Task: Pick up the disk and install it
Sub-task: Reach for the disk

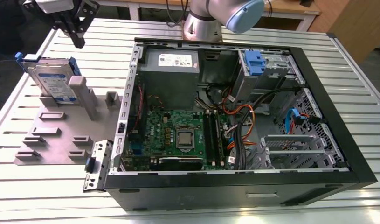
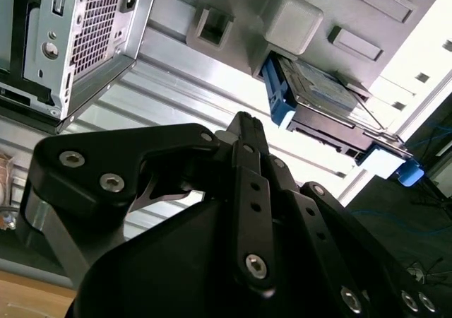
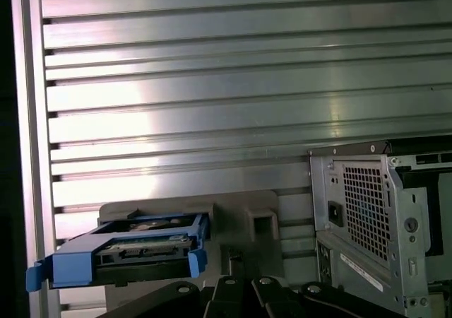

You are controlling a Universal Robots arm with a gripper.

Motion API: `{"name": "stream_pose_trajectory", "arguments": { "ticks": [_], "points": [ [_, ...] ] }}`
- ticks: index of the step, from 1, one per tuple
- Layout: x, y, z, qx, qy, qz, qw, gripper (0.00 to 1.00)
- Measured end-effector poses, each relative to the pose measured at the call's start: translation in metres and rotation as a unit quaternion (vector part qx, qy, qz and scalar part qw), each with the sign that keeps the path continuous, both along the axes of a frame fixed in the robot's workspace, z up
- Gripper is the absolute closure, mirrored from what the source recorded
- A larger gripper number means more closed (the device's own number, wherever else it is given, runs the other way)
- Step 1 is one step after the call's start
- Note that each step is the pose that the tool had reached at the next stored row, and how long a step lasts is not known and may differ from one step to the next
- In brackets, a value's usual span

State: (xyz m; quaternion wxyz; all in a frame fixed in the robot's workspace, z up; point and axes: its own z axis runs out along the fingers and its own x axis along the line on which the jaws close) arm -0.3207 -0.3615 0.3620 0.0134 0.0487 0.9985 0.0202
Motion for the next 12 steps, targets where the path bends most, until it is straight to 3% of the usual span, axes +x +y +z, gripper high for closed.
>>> {"name": "stream_pose_trajectory", "arguments": {
  "ticks": [3,8,12],
  "points": [
    [-0.0009,0.0,-0.0009,-0.0011,0.0,0.003,1.0,0.89],
    [-0.0011,0.0,-0.0019,-0.0084,-0.0001,0.02,0.99977,0.89],
    [-0.0039,0.0,-0.0031,-0.0089,-0.0001,0.026,0.99963,0.89]
  ]
}}
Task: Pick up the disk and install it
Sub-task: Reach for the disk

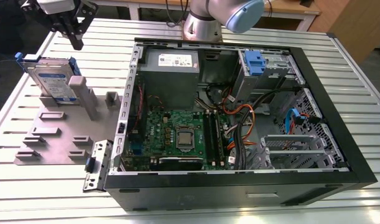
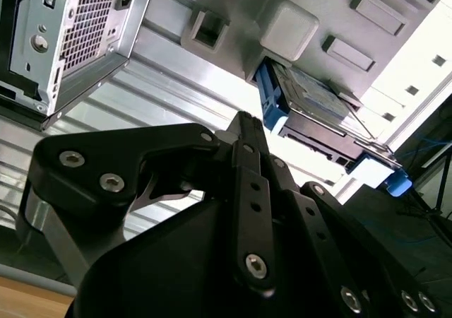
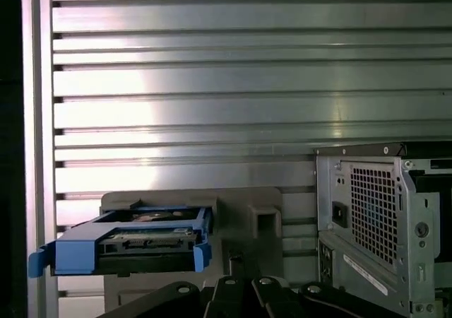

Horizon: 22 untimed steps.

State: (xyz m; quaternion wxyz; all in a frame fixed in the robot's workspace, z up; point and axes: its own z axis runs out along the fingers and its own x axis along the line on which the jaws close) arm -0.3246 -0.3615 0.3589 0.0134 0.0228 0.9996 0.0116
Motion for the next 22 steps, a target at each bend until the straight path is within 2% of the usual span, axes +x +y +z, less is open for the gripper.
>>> {"name": "stream_pose_trajectory", "arguments": {
  "ticks": [8,22],
  "points": [
    [-0.0138,0.0,-0.0033,0.0,0.0,0.004,0.99999,0.89],
    [-0.0478,0.0001,-0.008,0.0,0.0,0.005,0.99999,0.89]
  ]
}}
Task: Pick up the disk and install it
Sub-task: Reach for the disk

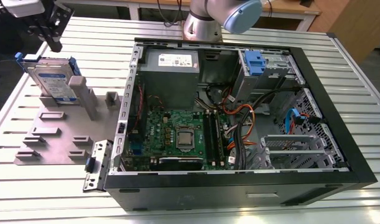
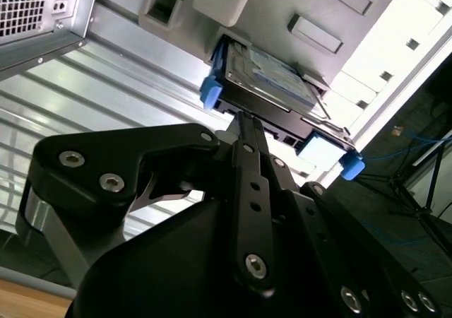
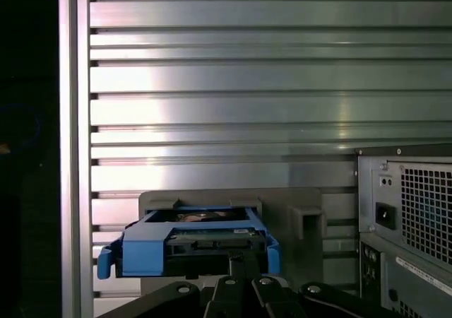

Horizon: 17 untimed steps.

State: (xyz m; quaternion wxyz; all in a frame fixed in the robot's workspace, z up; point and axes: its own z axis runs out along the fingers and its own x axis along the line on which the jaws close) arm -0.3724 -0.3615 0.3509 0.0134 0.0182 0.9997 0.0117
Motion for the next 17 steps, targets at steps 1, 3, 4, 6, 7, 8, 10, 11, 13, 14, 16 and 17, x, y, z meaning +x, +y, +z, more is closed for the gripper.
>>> {"name": "stream_pose_trajectory", "arguments": {
  "ticks": [1,3,4,6,7,8,10,11,13,14,16,17],
  "points": [
    [-0.0022,0.0,-0.0004,0.0,0.0,0.0,1.0,0.89],
    [-0.0072,0.0,-0.0014,0.0,0.0,0.0,1.0,0.89],
    [-0.0095,0.0,-0.0019,0.0,0.0,0.0,1.0,0.89],
    [-0.0136,0.0,-0.0031,-0.0001,0.0001,0.0,1.0,0.89],
    [-0.0153,0.0,-0.0037,-0.0001,0.0,0.0,1.0,0.89],
    [-0.0169,0.0,-0.0044,-0.0001,0.0,0.0,1.0,0.89],
    [-0.0193,0.0,-0.0057,-0.0001,0.0,0.0,1.0,0.89],
    [-0.0204,0.0,-0.0063,-0.0001,0.0,0.001,1.0,0.89],
    [-0.0226,0.0,-0.0073,-0.0001,0.0,0.001,1.0,0.89],
    [-0.0236,-0.0001,-0.0078,-0.0002,0.0,0.001,1.0,0.89],
    [-0.0252,-0.0001,-0.0086,-0.0002,0.0,0.002,1.0,0.89],
    [-0.0261,-0.0002,-0.009,-0.0002,0.0,0.003,1.0,0.89]
  ]
}}
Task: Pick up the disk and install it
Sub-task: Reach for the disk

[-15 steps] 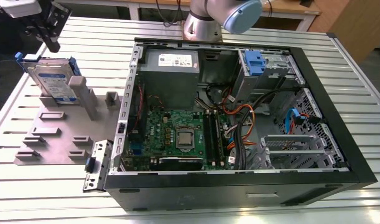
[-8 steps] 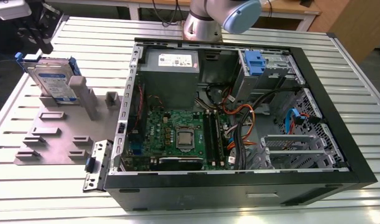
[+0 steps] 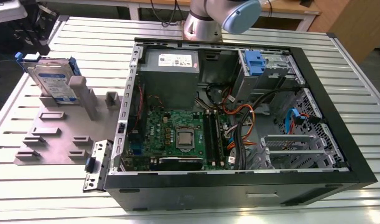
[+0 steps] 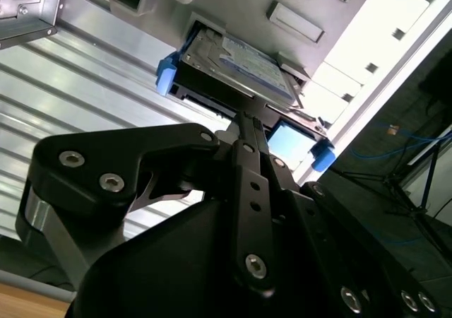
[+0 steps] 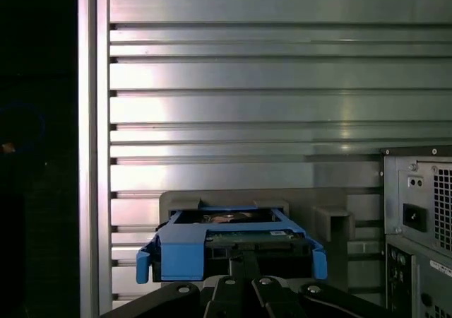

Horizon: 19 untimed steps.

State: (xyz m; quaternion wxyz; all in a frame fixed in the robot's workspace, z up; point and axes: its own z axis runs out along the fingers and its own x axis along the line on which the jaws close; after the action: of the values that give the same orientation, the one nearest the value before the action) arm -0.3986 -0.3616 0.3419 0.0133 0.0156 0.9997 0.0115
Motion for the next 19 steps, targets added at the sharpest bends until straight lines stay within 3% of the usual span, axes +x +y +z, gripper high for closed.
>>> {"name": "stream_pose_trajectory", "arguments": {
  "ticks": [8,19],
  "points": [
    [-0.006,-0.0015,-0.0031,-0.0002,0.0,0.004,0.99999,0.89],
    [-0.0058,-0.0036,-0.0036,-0.0003,0.0,0.004,0.99999,0.89]
  ]
}}
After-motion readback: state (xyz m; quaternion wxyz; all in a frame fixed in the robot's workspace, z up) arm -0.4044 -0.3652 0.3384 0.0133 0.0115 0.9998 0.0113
